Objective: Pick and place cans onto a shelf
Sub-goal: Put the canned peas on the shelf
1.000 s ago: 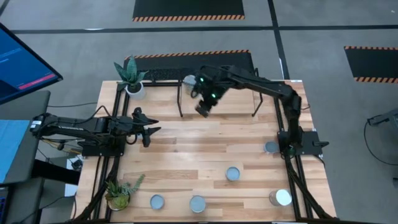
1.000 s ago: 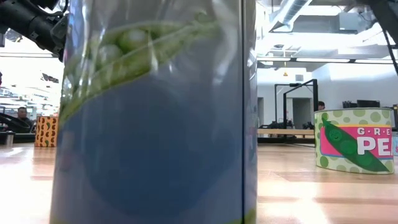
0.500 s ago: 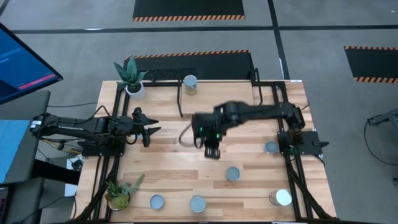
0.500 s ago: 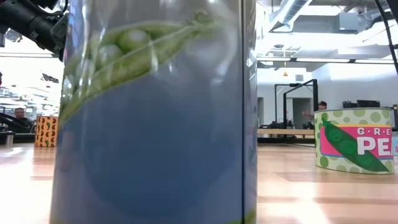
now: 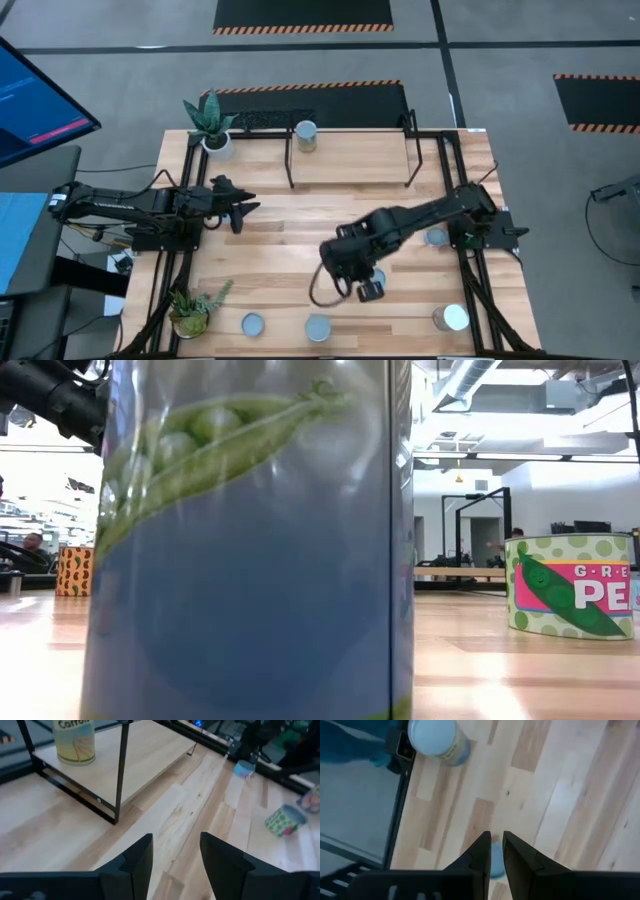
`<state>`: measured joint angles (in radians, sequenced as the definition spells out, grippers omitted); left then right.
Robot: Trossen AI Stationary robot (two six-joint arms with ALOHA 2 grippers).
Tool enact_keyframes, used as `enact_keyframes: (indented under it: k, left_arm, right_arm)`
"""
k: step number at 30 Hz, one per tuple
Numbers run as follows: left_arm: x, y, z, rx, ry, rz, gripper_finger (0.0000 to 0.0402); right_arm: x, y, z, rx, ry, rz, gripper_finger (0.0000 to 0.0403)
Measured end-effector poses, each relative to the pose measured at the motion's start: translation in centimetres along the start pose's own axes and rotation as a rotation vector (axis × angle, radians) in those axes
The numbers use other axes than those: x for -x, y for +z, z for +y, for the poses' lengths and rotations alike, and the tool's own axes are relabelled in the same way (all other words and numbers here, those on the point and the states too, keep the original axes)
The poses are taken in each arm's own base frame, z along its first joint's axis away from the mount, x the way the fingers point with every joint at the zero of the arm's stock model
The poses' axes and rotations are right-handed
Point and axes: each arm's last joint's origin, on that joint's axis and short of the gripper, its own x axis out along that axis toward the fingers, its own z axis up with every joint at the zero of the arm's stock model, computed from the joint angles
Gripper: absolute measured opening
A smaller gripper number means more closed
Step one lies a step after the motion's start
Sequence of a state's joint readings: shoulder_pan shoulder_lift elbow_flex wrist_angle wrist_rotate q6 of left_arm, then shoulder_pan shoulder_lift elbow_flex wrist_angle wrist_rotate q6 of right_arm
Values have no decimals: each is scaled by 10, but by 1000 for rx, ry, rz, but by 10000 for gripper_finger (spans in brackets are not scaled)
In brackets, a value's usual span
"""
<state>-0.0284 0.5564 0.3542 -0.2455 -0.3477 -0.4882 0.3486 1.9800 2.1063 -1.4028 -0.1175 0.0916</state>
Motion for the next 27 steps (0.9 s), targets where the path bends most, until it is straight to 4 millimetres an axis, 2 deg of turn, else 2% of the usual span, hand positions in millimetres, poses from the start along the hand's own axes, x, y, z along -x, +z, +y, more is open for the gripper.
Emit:
enact_keyframes:
  k: [4,10,17,21,24,27]
  left_arm:
    - [0,1,-1,82,-6,-9,153]
    - [0,4,-3,143,-43,-28,153]
    - [1,5,-7,137,-153,-2,153]
    - [1,4,-10,121,-258,61,153]
    - [2,2,-13,100,-359,117,153]
    - [5,2,-18,89,-468,145,153]
  right_arm:
    - [-1,-2,16,27,-88,-11,75]
    - [-3,-2,35,-50,-150,-58,75]
    - [-12,25,50,-139,-82,-304,75]
    - [-31,41,49,-264,-56,-378,75]
    - [-52,50,52,-349,-42,-393,75]
    - [-66,49,63,-448,-16,-366,75]
